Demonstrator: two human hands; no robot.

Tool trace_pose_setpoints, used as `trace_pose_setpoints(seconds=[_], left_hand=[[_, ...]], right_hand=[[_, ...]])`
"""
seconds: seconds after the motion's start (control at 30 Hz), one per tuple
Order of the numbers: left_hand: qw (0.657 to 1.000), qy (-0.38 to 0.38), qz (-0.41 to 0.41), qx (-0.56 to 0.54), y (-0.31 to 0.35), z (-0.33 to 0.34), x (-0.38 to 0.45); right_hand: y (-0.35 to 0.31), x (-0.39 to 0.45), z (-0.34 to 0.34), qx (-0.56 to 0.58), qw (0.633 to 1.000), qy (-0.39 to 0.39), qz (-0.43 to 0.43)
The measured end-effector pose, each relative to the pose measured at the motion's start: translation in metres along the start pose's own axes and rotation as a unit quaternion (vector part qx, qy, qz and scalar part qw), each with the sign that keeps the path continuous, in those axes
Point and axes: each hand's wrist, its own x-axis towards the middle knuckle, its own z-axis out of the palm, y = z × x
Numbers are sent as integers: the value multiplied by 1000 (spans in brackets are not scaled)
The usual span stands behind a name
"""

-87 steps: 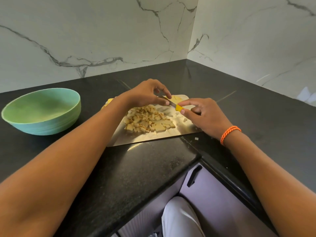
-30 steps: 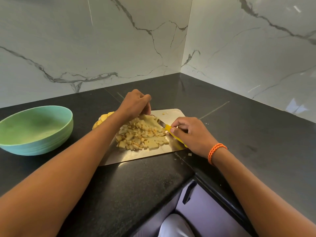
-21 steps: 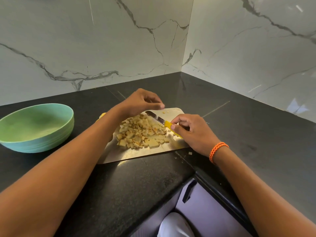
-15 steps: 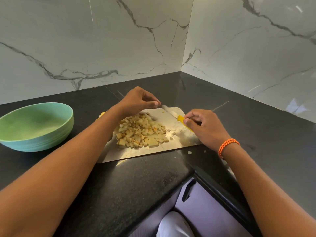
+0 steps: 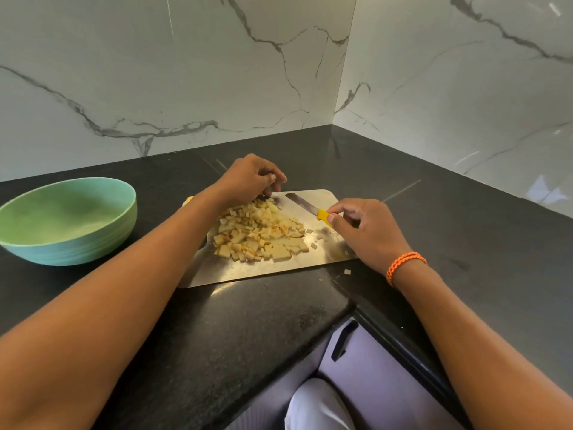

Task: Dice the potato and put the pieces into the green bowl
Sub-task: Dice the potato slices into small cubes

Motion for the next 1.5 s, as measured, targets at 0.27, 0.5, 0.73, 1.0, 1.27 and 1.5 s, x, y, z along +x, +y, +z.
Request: trace_pose_setpoints(seconds=[0.27, 0.5, 0.73, 1.0, 1.27, 1.5], left_hand=[[998, -22, 15, 53, 15, -50, -8], [950, -166, -134, 227, 5, -118, -30], [925, -220, -173, 258, -1, -95, -26], [918, -247, -178, 254, 0, -94, -25], [969, -146, -104, 168, 10, -99, -21], [973, -69, -82, 202, 14, -94, -20]], right_hand=[[-6, 2, 10, -40, 997, 56, -17], [-5, 4, 11, -38, 998, 49, 0], [-2, 3, 11, -45, 998, 42, -1], [0, 3, 13, -43, 999, 33, -5], [-1, 3, 12, -42, 998, 35, -7], [-1, 3, 13, -44, 999, 31, -5]])
